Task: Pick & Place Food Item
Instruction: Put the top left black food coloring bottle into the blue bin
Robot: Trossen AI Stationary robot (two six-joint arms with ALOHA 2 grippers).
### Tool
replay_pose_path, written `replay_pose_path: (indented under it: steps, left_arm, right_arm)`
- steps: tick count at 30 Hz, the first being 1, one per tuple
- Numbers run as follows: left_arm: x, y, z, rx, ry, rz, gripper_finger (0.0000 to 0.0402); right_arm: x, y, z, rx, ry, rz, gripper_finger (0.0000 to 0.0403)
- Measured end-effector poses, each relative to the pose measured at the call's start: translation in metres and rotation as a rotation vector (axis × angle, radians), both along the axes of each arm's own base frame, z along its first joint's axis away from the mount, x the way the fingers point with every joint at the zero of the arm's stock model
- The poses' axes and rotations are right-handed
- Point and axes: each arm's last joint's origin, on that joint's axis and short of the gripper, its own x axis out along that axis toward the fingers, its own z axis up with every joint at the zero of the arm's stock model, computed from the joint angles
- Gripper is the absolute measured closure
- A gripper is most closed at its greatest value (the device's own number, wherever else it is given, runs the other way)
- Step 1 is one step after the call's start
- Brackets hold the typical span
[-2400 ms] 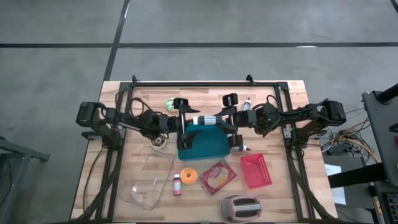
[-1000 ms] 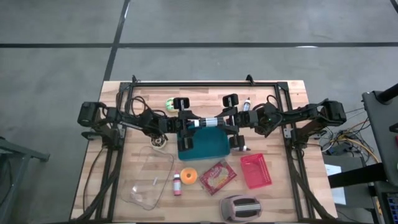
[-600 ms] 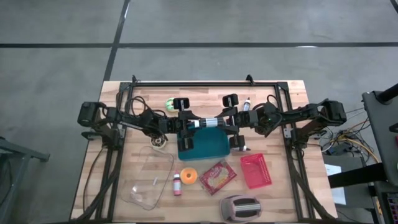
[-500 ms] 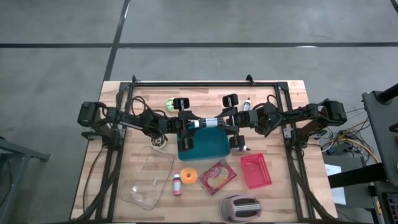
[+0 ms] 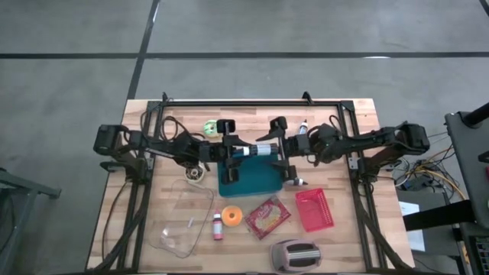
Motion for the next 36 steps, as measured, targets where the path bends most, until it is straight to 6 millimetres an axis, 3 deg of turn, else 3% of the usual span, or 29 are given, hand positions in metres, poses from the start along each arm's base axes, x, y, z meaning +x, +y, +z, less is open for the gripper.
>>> replay_pose_path:
  steps: [13, 22, 28, 36]
  left_arm:
    - [-0.019, 0.005, 0.025, -0.017, 0.197, 0.117, 0.0288]
    - [-0.044, 0.014, 0.032, -0.048, 0.481, 0.283, 0.0288]
    - [-0.060, 0.023, 0.027, -0.112, 0.673, 0.357, 0.0288]
    - [-0.059, 0.032, 0.001, -0.198, 0.913, 0.383, 0.0288]
  right_arm:
    - [-0.022, -0.001, 0.004, -0.005, 0.285, -0.089, 0.0119]
    - [-0.042, -0.003, 0.003, 0.024, 0.471, -0.179, 0.0142]
    - [-0.060, -0.003, 0.012, 0.029, 0.506, -0.219, 0.0145]
    - [-0.087, -0.005, 0.018, 0.034, 0.612, -0.347, 0.0147]
